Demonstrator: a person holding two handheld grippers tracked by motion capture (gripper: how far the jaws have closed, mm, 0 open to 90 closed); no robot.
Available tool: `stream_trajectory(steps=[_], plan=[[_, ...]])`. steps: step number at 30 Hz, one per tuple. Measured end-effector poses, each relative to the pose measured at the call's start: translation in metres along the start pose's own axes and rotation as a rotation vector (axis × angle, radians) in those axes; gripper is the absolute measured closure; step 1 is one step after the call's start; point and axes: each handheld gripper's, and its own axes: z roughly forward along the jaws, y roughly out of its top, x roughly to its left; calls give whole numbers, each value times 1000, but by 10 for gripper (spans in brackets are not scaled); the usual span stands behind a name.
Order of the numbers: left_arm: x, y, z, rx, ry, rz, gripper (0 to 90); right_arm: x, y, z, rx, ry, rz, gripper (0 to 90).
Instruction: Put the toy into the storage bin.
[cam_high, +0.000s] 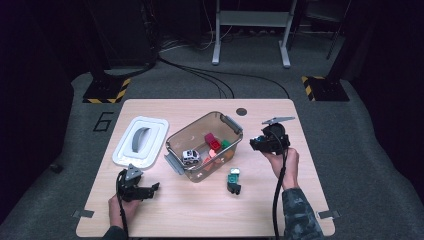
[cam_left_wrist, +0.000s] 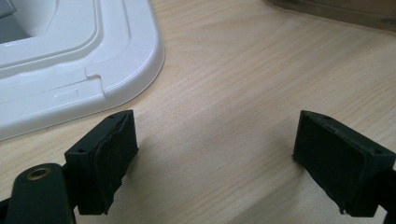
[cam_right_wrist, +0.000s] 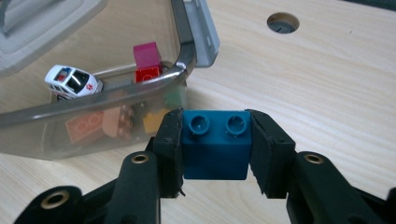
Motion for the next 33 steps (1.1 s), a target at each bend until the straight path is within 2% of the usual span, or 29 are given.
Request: stream_trajectory(steps=[12, 17, 33], plan=[[0, 0, 0, -6, 3, -2, 132, -4, 21, -14, -19, -13, 4, 589], [0, 0, 0, -5, 3, -1, 132, -4, 29, -16, -33, -16, -16, 589], [0, 0, 0, -1, -1, -1, 133, 9, 64, -17, -61, -12, -52, 589]])
